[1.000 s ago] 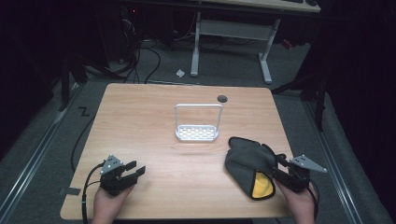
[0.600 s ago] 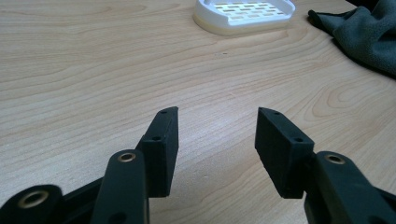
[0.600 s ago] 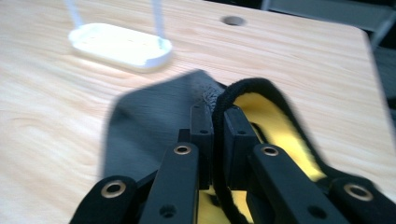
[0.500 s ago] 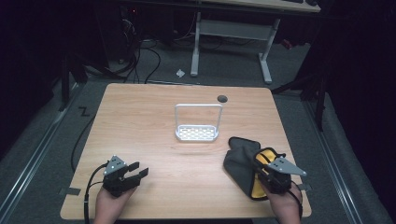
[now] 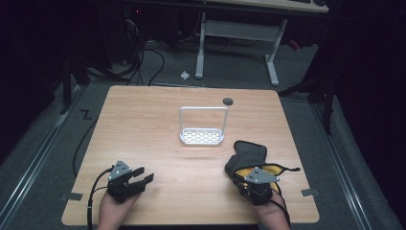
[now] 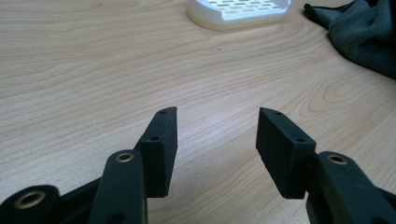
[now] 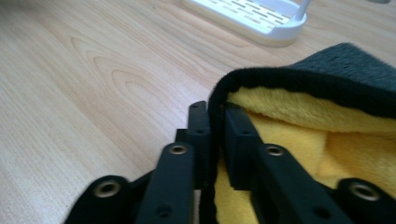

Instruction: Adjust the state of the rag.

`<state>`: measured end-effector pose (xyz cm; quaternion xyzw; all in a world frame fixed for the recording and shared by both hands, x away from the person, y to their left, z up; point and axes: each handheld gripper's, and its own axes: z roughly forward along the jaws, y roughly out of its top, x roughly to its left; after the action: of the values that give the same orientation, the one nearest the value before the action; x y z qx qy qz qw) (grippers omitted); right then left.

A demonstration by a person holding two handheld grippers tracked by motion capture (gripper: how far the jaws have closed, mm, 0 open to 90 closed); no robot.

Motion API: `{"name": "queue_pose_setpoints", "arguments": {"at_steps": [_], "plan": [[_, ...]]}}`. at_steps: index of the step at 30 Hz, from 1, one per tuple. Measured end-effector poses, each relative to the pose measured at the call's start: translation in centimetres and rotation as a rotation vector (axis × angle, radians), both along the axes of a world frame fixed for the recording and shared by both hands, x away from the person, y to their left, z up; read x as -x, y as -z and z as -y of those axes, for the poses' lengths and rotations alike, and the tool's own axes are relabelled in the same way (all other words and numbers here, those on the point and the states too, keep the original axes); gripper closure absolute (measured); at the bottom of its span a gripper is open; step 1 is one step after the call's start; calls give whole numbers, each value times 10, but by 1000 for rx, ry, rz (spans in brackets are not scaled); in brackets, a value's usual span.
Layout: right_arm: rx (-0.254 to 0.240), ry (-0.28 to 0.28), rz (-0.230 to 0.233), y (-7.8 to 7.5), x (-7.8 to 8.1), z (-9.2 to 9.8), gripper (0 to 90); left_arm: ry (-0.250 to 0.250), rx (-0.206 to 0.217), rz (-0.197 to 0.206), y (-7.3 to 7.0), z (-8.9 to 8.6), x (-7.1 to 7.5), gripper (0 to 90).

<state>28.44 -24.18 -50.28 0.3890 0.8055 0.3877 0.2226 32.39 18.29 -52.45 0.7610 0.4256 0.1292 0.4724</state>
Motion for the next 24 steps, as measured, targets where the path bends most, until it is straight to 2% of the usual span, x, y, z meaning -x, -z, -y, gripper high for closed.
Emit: {"name": "queue_pose_setpoints", "arguments": {"at_steps": [5, 7, 11, 17, 21, 24], "plan": [[-9, 1, 29, -7, 8, 7, 655, 4, -4, -1, 1, 2, 1, 487], [-35, 19, 37, -12, 12, 15, 642, 6, -6, -2, 1, 2, 1, 486], [-73, 80, 36, -16, 17, 39, 639, 4, -5, -4, 1, 2, 1, 486], [-112, 177, 60, -22, 20, 73, 636, 6, -4, -5, 1, 3, 1, 485], [-102, 247, 48, -16, 14, 88, 609, 7, -5, -6, 2, 4, 1, 482], [-110, 269, -4, -8, 6, 94, 575, 11, -7, -5, 2, 6, 1, 480]]}}
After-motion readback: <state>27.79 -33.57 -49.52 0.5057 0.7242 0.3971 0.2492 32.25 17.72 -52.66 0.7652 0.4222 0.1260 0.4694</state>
